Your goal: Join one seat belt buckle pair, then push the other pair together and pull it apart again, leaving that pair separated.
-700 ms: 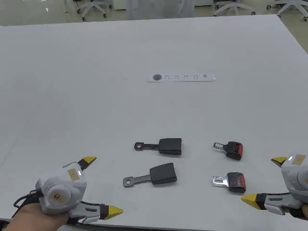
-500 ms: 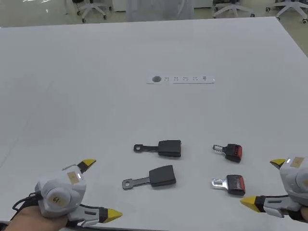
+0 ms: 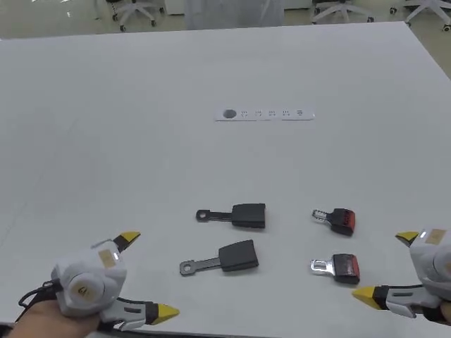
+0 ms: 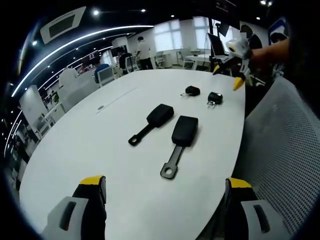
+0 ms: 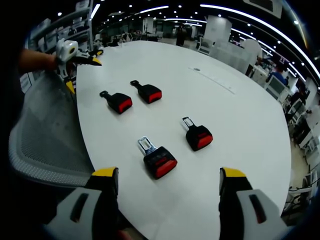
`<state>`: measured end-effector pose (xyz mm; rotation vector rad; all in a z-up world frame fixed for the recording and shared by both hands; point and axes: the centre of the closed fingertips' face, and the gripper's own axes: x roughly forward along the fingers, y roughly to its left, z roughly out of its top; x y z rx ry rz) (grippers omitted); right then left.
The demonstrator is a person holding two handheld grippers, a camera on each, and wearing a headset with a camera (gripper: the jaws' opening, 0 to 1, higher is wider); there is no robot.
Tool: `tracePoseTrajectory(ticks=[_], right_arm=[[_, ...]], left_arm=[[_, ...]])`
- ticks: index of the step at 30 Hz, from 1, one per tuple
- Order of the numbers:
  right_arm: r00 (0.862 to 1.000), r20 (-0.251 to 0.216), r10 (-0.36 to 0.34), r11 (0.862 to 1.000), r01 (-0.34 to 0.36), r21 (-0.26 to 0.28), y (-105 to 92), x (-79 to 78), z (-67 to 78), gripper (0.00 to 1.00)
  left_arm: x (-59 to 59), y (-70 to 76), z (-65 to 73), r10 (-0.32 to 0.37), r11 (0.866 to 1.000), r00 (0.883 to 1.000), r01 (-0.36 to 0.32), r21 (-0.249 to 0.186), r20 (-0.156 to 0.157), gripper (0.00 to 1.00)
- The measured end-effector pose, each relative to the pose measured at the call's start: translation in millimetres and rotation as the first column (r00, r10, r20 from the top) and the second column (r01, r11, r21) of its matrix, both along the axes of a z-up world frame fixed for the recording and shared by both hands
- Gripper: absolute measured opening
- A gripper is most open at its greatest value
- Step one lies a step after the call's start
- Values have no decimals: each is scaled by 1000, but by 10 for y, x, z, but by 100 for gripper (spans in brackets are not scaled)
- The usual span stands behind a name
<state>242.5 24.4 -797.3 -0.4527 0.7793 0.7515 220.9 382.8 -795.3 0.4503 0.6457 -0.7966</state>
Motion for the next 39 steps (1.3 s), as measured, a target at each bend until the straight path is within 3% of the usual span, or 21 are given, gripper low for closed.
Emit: tracePoseTrajectory(ticks=[19,31,39], right_arm=[[1000,-9,8,1000,-8,2,5,-19,-16,81],[1000,-15,24,1000,-24,9,26,20,-32,82],[998,-16,53,999,-53,7,-20,37,33,82]], left_arm=[[-14,4,-19,-9,1000,1000,9,11,0,100],[-100,-53,-122,-46,998,998,47,47,-31,100],[-106,0,-171,-20,998,999,23,59,-50,100]])
